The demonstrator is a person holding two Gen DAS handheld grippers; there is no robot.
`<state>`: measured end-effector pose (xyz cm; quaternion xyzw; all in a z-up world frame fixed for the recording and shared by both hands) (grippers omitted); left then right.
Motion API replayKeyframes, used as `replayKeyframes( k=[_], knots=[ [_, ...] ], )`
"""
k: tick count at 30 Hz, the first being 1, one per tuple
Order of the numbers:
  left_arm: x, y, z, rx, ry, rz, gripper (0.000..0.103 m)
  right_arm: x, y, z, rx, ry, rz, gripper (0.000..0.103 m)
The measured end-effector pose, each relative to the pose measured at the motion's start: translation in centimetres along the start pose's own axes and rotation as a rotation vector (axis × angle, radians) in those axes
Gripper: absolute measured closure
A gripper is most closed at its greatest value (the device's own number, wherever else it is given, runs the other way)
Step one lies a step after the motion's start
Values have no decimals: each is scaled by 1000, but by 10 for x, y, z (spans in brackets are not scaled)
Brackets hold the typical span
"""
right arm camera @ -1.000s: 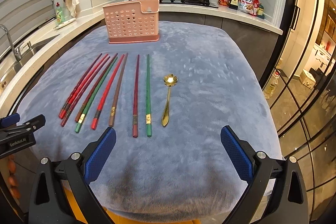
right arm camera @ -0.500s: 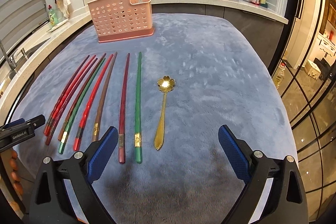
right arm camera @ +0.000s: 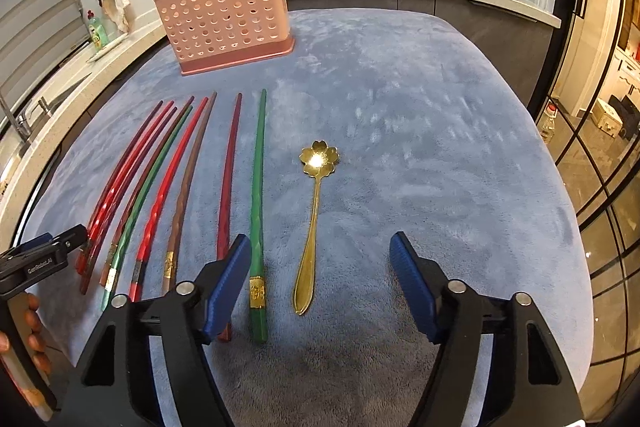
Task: Organize utensils
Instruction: 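Grasp a dark red chopstick with the left tool while the right tool grasps the gold spoon, then carry the chopstick into the pink holder and open the left tool while the right tool drops the spoon in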
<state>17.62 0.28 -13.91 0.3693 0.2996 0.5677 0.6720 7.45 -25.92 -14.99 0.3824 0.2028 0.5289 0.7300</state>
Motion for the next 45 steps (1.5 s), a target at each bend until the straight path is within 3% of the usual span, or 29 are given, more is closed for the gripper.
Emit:
replayKeyframes(
  k=[7,9,14,17,19,24,33,34,39,42,45],
  knots=[
    [-8,0,-7,8,-19,-8,34,-3,-16,-10,47,-4,7,62],
    [-8,1,-7,7,-20,-16,38,-2,-17,-13,43,4,3,62],
    [-13,6,-8,5,-28,-38,69,-1,-15,-15,17,31,-10,68],
    [-14,8,-9,11,-29,-57,87,-2,-13,-18,9,27,3,80],
    [-14,9,-10,16,-20,-76,89,-3,-12,-18,14,26,15,92],
    [-14,13,-11,27,3,-118,96,-2,-6,-19,16,30,35,93],
    [-5,41,-3,-17,19,-121,96,-3,28,-4,-40,23,52,94],
    [-3,46,0,-28,24,-121,96,-4,32,0,-51,19,57,103],
    [3,60,19,-72,28,-119,96,-8,42,20,-88,21,44,102],
    [6,66,27,-95,35,-116,96,-13,35,16,-52,0,61,102],
    [5,66,23,-89,36,-122,96,-18,29,0,-10,-20,76,91]
  ],
)
Point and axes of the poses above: each gripper's, at about its wrist camera, not at the fingertips, and y roughly against the way its jaws point, x to its left, z to its top, the point moved 8 cm from there along -y, roughly the way its jaws point, and after that the axes turned 1 degree about -z, right-handed, at the moved point
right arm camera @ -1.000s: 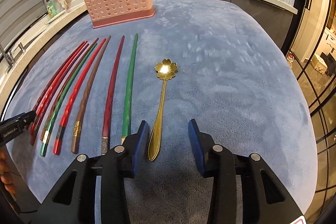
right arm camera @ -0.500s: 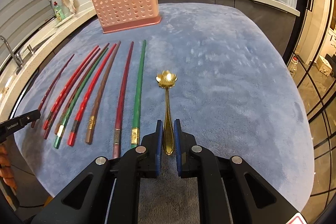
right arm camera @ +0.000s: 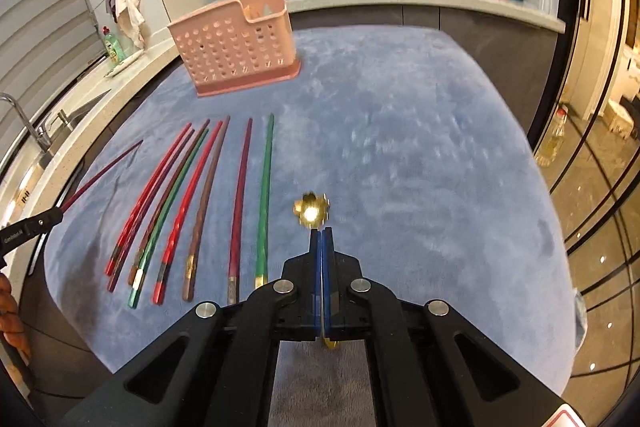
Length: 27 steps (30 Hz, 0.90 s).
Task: Organize utensils
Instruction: 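Carry the chopstick into the pink holder and open the left tool while the right tool drops the spoon in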
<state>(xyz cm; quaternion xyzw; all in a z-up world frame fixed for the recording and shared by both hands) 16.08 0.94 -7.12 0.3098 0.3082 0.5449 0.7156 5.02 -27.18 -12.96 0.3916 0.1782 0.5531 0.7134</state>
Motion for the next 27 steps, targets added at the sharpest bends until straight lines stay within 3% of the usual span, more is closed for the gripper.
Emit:
replayKeyframes(
  k=[2,7,9,14,15,21,27],
  knots=[
    [-1,-3,-7,17,-2,-1,96,-3,-6,-15,28,10,-15,84],
    [0,-12,-23,60,4,-3,96,-5,-22,-40,85,5,-16,84],
    [0,-14,-29,71,6,-4,96,-5,-23,-42,70,14,-17,84],
    [1,-14,-33,76,7,-2,96,-1,-23,-42,65,56,-31,95],
    [1,-13,-33,74,8,-3,96,0,-22,-42,66,55,-28,101],
    [2,-4,-24,49,16,-7,96,1,-7,-36,40,47,-15,101],
    [2,13,-4,-1,13,-11,96,5,20,-7,-30,42,-1,101]
  ],
)
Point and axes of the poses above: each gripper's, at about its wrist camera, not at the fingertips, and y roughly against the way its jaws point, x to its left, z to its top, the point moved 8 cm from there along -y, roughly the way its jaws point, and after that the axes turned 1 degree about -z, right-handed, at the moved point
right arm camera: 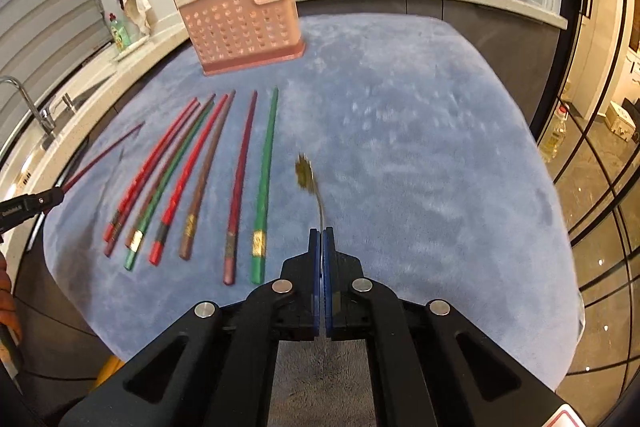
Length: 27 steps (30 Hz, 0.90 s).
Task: Organize utensils
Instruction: 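Carry the chopstick into the pink holder and open the left tool while the right tool drops the spoon in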
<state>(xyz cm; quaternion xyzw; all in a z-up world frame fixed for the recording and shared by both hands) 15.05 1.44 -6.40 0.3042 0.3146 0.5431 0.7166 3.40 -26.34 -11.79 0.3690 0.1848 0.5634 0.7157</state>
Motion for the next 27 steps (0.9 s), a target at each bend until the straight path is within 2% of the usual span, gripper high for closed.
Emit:
replayKeyframes(
  k=[7,13,22,27],
  knots=[
    [1,20,47,-94,13,-7,96,4,20,57,-103,3,21,101],
    [-3,31,105,-183,-1,-11,96,9,24,108,-181,4,47,101],
    [-19,49,203,-334,-49,-15,96,12,10,192,-269,-73,119,101],
    [-42,62,246,-405,-88,-26,96,25,-6,239,-310,-50,128,101]
  ],
)
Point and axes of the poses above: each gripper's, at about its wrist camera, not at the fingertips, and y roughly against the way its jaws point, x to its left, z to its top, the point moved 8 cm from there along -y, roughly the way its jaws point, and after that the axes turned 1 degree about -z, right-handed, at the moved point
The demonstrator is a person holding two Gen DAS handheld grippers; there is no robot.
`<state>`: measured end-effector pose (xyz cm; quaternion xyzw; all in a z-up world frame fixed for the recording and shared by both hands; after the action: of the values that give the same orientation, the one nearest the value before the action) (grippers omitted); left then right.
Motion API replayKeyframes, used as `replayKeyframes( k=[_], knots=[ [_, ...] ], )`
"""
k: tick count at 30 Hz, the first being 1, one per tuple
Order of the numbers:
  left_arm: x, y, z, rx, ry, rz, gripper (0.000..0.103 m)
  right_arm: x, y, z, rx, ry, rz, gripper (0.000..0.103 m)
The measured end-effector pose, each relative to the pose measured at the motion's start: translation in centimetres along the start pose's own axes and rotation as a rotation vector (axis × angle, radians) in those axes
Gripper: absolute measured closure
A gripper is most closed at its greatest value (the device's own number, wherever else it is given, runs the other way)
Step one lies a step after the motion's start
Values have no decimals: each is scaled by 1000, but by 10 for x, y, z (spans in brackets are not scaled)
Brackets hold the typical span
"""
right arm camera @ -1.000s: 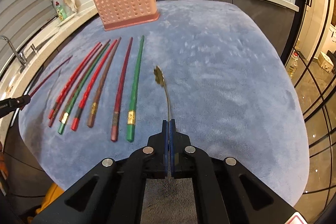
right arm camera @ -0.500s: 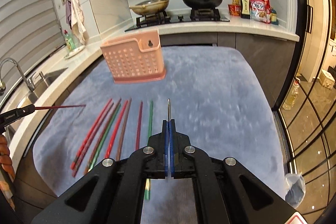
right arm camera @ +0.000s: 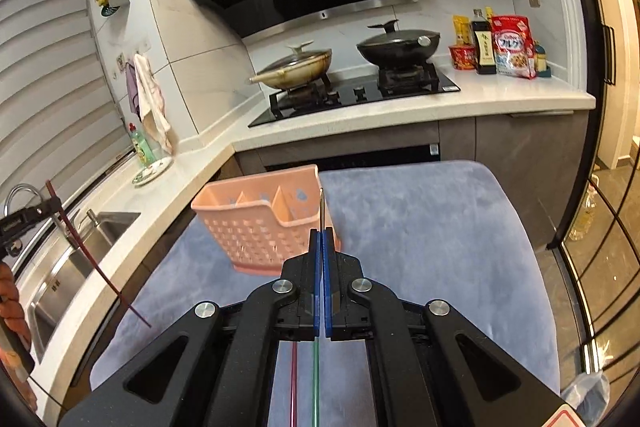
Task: Organize utensils
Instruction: 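Carry the chopstick into the pink holder and open the left tool while the right tool drops the spoon in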
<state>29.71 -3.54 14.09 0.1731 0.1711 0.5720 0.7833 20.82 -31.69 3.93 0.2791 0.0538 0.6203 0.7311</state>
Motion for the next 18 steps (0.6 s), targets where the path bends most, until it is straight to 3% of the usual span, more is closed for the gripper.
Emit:
replayKeyframes(
  k=[7,12,18],
  knots=[
    [-34,-9,74,-149,32,-68,96,20,-44,40,-25,11,36,101],
    [-52,-26,108,-223,44,-91,96,23,-79,60,-18,-20,48,101],
    [-66,-67,111,-193,55,-105,96,18,-117,59,18,-44,49,101]
  ],
)
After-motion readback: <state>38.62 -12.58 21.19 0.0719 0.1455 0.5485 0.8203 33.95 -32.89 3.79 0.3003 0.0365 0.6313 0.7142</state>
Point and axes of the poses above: each gripper's, at about its wrist camera, not at the fingertips, and y roughly against the way its jaws point, x to its left, z to its top, the point moved 8 cm from there along -y, roughly the way its jaws point, and after that the axes turned 1 degree about -z, right-handed, at the moved point
